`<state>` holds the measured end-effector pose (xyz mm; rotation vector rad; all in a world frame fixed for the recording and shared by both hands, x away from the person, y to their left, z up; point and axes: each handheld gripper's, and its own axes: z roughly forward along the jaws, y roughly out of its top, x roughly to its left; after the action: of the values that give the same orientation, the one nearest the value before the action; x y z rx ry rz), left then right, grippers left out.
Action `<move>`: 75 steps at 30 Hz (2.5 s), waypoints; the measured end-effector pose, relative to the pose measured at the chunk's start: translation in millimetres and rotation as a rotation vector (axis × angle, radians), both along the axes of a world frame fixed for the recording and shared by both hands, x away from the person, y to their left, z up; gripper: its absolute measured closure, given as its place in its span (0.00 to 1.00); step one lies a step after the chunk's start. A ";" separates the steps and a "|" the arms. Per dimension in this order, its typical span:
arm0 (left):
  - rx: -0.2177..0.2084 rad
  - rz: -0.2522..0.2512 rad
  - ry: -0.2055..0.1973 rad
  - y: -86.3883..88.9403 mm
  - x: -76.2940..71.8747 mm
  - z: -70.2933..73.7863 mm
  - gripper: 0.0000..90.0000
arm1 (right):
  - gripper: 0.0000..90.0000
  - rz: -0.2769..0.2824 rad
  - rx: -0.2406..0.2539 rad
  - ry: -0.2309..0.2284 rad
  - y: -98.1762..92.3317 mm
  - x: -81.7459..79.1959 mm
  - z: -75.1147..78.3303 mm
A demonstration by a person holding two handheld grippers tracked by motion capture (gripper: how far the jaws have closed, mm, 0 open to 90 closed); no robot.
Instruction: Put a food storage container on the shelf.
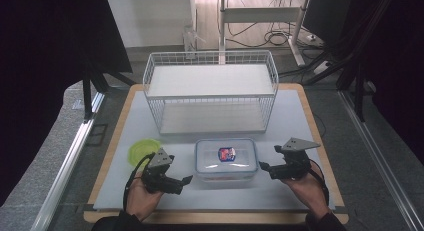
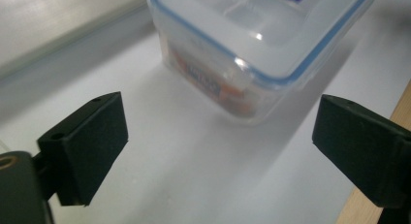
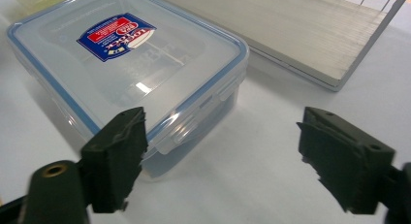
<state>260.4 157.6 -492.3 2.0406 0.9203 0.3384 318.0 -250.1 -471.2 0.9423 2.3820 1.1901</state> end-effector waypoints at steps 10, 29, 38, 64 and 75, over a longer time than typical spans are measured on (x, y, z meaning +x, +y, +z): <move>0.029 -0.022 -0.032 -6.3 7.3 -0.3 0.03 | 0.13 0.021 0.006 0.029 4.1 0.7 0.6; -0.029 -0.050 0.116 -34.7 46.6 0.2 0.03 | 0.01 0.089 0.012 0.112 24.0 7.9 -1.5; -0.120 -0.059 0.214 -36.0 64.9 -13.4 0.00 | 0.00 0.137 0.060 0.295 31.3 27.7 -16.8; -0.209 -0.096 0.226 -27.1 47.5 -7.0 0.32 | 0.39 0.112 0.166 0.380 17.8 27.7 -7.7; -0.211 -0.092 0.180 -23.7 30.5 -6.0 0.43 | 0.45 0.118 0.242 0.423 8.0 16.6 -14.1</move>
<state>290.9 134.0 -498.2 1.9320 0.9250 0.0067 334.6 -242.1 -485.2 1.2507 2.6897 1.4733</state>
